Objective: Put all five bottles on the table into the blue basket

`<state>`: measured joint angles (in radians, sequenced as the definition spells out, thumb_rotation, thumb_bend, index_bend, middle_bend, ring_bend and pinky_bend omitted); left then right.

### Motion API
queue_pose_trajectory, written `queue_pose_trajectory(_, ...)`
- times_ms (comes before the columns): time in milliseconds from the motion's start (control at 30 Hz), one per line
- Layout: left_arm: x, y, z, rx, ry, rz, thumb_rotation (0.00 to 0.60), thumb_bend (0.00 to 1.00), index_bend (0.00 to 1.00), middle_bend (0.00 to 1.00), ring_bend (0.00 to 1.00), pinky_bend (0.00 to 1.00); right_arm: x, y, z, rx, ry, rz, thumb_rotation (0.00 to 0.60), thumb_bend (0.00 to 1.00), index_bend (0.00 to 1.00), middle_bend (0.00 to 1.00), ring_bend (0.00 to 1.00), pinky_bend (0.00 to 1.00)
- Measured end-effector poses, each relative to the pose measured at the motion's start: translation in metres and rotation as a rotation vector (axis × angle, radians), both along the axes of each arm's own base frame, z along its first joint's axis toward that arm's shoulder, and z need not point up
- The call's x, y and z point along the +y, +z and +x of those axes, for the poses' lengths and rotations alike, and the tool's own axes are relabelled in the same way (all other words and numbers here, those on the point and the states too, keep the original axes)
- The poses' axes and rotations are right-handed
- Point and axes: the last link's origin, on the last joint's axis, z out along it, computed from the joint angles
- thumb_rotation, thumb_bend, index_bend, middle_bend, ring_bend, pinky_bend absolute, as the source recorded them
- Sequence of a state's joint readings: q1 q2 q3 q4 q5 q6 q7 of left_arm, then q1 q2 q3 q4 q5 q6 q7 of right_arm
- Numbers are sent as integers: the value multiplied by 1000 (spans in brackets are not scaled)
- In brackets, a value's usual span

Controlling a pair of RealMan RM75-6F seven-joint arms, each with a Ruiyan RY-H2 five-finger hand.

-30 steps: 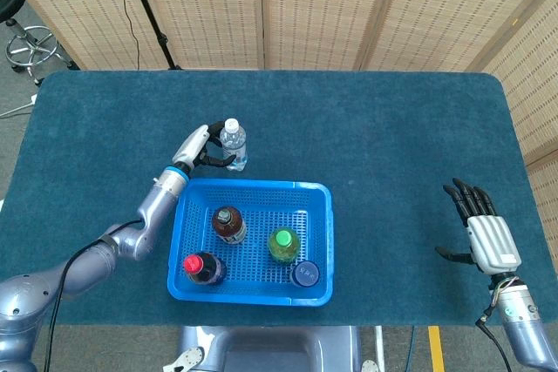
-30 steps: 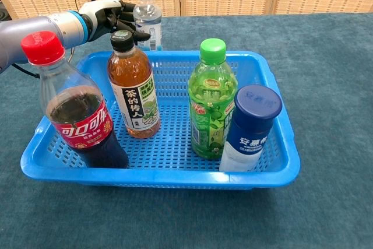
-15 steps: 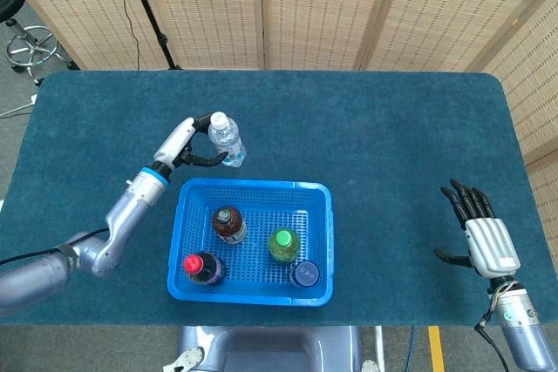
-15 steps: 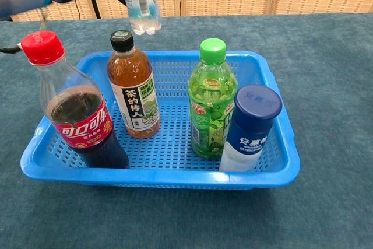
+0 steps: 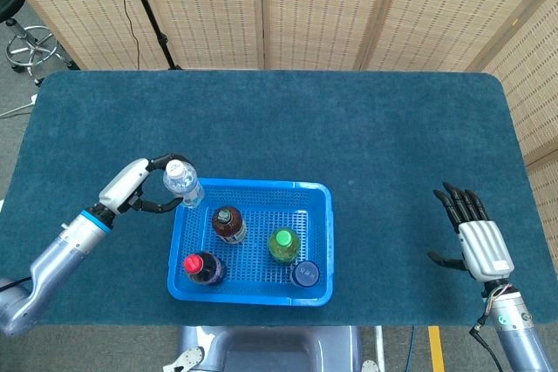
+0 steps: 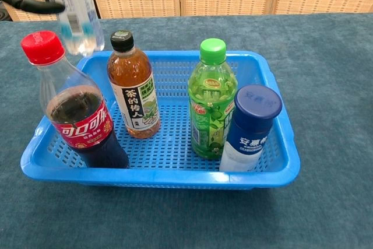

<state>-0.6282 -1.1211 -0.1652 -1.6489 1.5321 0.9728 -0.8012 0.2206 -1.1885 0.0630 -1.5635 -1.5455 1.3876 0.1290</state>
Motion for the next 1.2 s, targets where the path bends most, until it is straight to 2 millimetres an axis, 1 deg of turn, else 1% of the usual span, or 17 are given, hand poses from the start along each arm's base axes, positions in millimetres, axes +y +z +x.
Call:
queue_pose_trajectory(167, -6, -10, -2, -51, -9, -31, 600, 346, 502, 397, 282, 346, 2, 1, 3, -16, 6, 0, 600, 0, 0, 0, 0, 0)
queue_pose_trajectory(367, -5, -29, -6, -56, -11, -37, 600, 346, 498, 395, 262, 344, 3, 5, 4, -27, 9, -5, 600, 0, 0, 0, 0, 0)
queue_pose_trajectory(433, -4, -36, -6, -47, -6, -34, 600, 345, 491, 390, 234, 328, 3, 5, 3, -28, 8, -3, 600, 0, 0, 0, 0, 0)
queue_pose_trajectory(467, -4, -39, -7, -43, -3, -32, 600, 343, 484, 380, 207, 304, 3, 6, 3, -29, 8, -2, 600, 0, 0, 0, 0, 0)
queue_pose_trajectory(533, -2, -46, -7, -35, 2, -31, 600, 331, 460, 316, 130, 232, 3, 6, 3, -29, 6, -2, 600, 0, 0, 0, 0, 0)
queue_pose_trajectory(567, -2, -49, -8, -30, 2, -31, 600, 316, 426, 240, 73, 176, 3, 6, 3, -31, 5, -3, 600, 0, 0, 0, 0, 0)
queue_pose_trajectory(600, -1, -53, -8, -23, 2, -35, 600, 300, 357, 145, 28, 117, 3, 6, 3, -33, 4, -3, 600, 0, 0, 0, 0, 0)
queue_pose_trajectory(633, -1, -55, -9, -16, 1, -44, 600, 289, 279, 90, 9, 84, 3, 7, 3, -38, 3, -4, 600, 0, 0, 0, 0, 0)
queue_pose_trajectory(667, -2, -57, -9, -8, 0, -56, 600, 272, 154, 30, 0, 45, 3, 7, 3, -46, 1, -8, 600, 0, 0, 0, 0, 0)
queue_pose_trajectory(700, -3, -60, -9, 5, -3, -76, 600, 255, 53, 2, 0, 20, 3, 8, 3, -50, 0, -11, 600, 0, 0, 0, 0, 0)
queue_pose_trajectory(733, -4, -62, -9, 15, -8, -91, 600, 241, 12, 0, 0, 11, 3, 9, 3, -50, 0, -13, 600, 0, 0, 0, 0, 0)
queue_pose_trajectory(800, -5, -63, -7, 27, -23, -109, 600, 193, 0, 0, 0, 0, 3, 9, 2, -44, -1, -17, 600, 0, 0, 0, 0, 0)
queue_pose_trajectory(900, -6, -60, -6, 17, -43, -90, 600, 119, 0, 0, 0, 0, 4, 9, 1, -44, -4, -16, 600, 0, 0, 0, 0, 0)
queue_pose_trajectory(1000, -6, -54, -5, 4, -57, -48, 600, 97, 0, 0, 0, 0, 4, 10, 2, -57, -7, -15, 600, 0, 0, 0, 0, 0)
queue_pose_trajectory(1200, -9, -42, -11, 17, -51, 11, 600, 91, 0, 0, 0, 0, 6, 13, 4, -63, -3, -25, 600, 0, 0, 0, 0, 0)
